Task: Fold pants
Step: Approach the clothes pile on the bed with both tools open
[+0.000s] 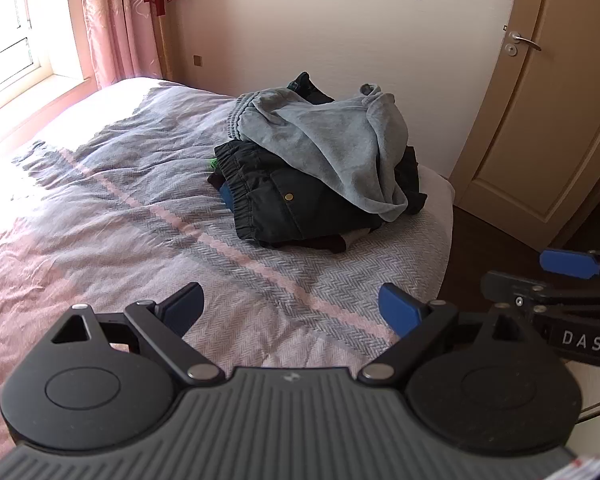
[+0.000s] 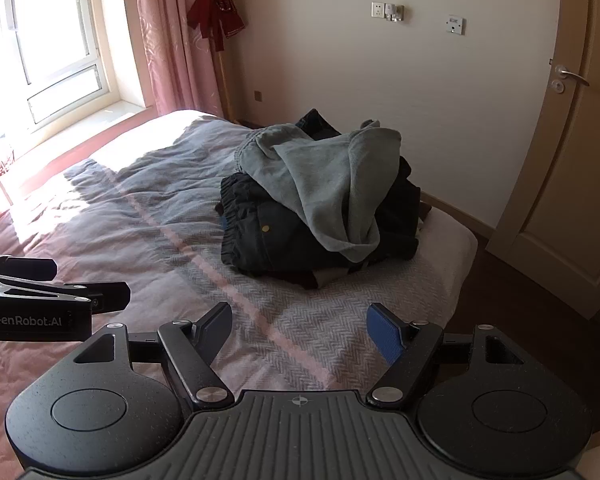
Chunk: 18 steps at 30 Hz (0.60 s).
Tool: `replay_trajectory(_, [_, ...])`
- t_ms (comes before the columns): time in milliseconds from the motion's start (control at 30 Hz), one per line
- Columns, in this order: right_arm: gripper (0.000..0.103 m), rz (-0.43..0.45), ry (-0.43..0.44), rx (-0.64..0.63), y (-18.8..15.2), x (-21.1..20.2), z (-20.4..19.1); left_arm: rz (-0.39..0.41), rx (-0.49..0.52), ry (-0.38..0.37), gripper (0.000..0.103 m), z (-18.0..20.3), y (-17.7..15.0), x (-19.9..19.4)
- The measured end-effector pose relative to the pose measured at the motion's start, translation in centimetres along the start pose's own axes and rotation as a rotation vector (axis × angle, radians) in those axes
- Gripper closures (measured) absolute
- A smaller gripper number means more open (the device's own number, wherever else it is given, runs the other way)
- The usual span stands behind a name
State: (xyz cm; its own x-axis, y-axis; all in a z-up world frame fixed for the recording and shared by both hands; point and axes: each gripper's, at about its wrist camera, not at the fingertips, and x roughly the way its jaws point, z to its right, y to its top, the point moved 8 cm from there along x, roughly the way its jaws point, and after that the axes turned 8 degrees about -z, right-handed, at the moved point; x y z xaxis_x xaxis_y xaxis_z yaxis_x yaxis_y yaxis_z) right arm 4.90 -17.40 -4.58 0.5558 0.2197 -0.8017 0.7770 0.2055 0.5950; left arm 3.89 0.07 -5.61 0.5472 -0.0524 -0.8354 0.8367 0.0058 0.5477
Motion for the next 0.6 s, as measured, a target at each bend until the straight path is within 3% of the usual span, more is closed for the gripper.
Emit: replay_trajectory(600, [0.031,0.008,-0.016,0.014,-0.28,-0.85,-0.45,0.004,0.014,-0.01,0.011,-0.25,-0.29,-0.41])
